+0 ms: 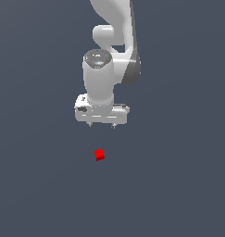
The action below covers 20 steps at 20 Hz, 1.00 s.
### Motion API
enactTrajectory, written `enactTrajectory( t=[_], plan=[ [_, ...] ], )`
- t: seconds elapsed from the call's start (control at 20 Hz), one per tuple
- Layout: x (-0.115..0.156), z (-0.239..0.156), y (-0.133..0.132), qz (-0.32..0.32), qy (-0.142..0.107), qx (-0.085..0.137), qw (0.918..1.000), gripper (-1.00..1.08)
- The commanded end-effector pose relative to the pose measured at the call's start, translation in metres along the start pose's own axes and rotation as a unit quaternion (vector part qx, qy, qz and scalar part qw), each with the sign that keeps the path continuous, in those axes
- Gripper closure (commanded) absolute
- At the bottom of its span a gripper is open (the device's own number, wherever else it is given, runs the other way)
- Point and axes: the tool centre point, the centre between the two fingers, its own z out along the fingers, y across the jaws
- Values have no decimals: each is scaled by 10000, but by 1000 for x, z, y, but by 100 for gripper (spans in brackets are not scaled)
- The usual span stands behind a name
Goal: Lift up the red cube by 0.2 meters.
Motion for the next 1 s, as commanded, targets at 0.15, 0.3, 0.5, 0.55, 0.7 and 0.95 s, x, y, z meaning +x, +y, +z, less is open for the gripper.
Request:
enactTrajectory(
  t=[0.15,0.3,0.5,0.55,0.7,0.95],
  plan=[
    [1,2,0,-25,-1,2,10000,-92],
    [3,8,2,-102,-3,8,9999,-92],
    [8,24,4,-285,-7,21,9996,-92],
    [10,29,5,-345,-9,26,9994,-92],
    [17,46,8,-557,-14,42,9984,-92],
    [31,84,12,-1007,-26,76,9949,-92]
  ],
)
